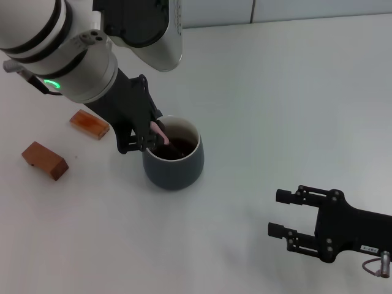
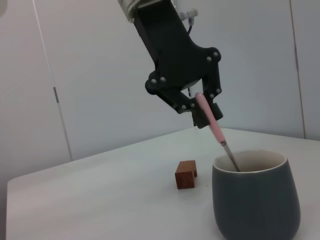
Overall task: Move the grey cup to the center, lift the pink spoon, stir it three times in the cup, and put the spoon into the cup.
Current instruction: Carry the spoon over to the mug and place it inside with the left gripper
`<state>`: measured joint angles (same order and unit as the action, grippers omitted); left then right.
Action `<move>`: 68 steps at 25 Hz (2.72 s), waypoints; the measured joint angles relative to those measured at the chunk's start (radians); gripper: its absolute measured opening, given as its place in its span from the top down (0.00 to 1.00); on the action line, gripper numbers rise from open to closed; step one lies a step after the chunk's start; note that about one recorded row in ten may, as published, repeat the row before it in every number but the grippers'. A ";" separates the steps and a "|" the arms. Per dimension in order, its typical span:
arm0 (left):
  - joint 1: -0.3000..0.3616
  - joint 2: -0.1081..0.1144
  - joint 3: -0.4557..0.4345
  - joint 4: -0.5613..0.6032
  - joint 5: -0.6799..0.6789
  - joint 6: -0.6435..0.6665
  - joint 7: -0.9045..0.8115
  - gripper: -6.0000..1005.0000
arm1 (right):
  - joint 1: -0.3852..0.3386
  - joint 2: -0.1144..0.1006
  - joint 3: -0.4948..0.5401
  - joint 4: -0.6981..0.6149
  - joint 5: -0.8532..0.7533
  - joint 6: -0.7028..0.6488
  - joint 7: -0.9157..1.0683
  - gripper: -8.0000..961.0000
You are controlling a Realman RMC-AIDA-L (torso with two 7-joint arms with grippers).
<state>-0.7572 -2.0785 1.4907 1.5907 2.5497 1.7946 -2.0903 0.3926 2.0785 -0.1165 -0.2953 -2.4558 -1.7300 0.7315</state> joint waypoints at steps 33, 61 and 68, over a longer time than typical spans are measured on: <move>-0.007 0.000 -0.009 -0.014 -0.007 -0.031 0.001 0.84 | 0.003 0.000 0.000 0.001 0.000 -0.006 0.014 0.31; -0.008 0.000 -0.009 -0.083 -0.010 -0.038 -0.034 0.84 | -0.002 0.000 0.000 0.008 -0.002 -0.013 0.014 0.31; 0.004 0.001 -0.037 -0.047 -0.048 -0.025 -0.034 0.77 | 0.000 0.000 0.000 0.009 -0.002 -0.013 0.021 0.31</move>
<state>-0.7533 -2.0770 1.4535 1.5440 2.5013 1.7692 -2.1245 0.3922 2.0786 -0.1167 -0.2867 -2.4575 -1.7428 0.7526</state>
